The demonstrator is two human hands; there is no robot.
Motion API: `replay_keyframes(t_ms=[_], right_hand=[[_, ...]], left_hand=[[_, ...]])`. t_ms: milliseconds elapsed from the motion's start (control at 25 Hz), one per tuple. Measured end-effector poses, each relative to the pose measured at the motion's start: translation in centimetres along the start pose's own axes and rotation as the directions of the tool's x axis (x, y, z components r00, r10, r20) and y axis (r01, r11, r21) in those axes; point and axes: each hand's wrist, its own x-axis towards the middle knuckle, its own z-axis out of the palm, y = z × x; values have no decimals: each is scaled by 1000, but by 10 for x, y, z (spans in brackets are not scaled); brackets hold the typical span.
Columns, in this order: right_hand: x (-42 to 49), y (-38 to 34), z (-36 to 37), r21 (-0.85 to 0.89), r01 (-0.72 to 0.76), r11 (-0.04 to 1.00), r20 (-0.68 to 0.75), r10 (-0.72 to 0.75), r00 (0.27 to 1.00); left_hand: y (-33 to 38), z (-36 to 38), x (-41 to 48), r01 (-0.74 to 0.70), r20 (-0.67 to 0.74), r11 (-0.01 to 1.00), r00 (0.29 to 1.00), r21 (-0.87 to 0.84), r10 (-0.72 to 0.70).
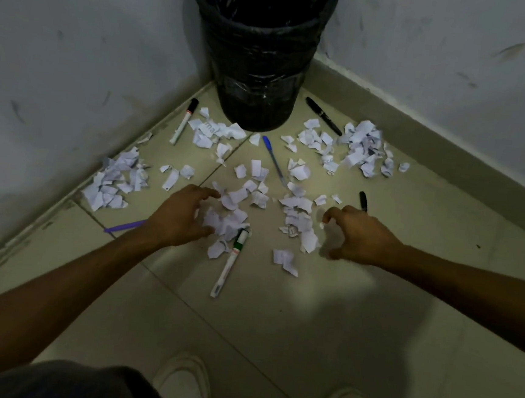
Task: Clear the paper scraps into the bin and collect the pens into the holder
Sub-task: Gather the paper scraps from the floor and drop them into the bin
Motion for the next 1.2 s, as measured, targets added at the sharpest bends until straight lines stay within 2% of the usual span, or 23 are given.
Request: replay_keyframes(t_ms=[120, 200, 280, 400, 520, 600, 720, 840, 920, 1120, 1200], right_hand=[[-1, -29, 18, -71, 87, 994, 123, -78, 989], [6, -51, 39, -34, 159, 987, 103, -155, 983], [22, -61, 54, 21, 209, 978, 58, -209, 976], [42, -58, 39, 73, 272, 959, -96, -265, 960], [46, -50, 13, -44, 162, 986, -236, -168, 957], [48, -48, 9, -71, 78, 994, -219, -92, 971], [57, -57, 21, -14, 98, 995, -112, -99, 989], [68, -73, 28, -1, 130, 991, -110, -130, 985], [79, -81, 28, -19, 157, 987, -117, -158, 980], [100, -90, 30, -73, 271, 960, -151, -279, 948], [105, -91, 29, -20, 279, 960, -160, -279, 947]], left_hand=[[2, 14, -5, -239, 197, 963, 957, 127, 212], [3, 22, -5, -289, 272, 924, 937, 250, 219], [3, 24, 1, -255, 209, 926, 957, 279, 200], [0, 21, 13, -161, 48, 961, 987, 223, 154], [-15, 15, 17, -174, -80, 965, 978, 198, 193], [-19, 12, 21, -200, -13, 958, 978, 205, 207], [-7, 15, 35, -219, 201, 912, 967, 348, 155], [8, 19, 50, -267, 239, 831, 957, 489, 167], [9, 21, 57, -254, 213, 844, 962, 473, 170], [6, 36, 60, -232, 31, 935, 972, 268, 232], [6, 40, 61, -196, -16, 961, 979, 194, 202]])
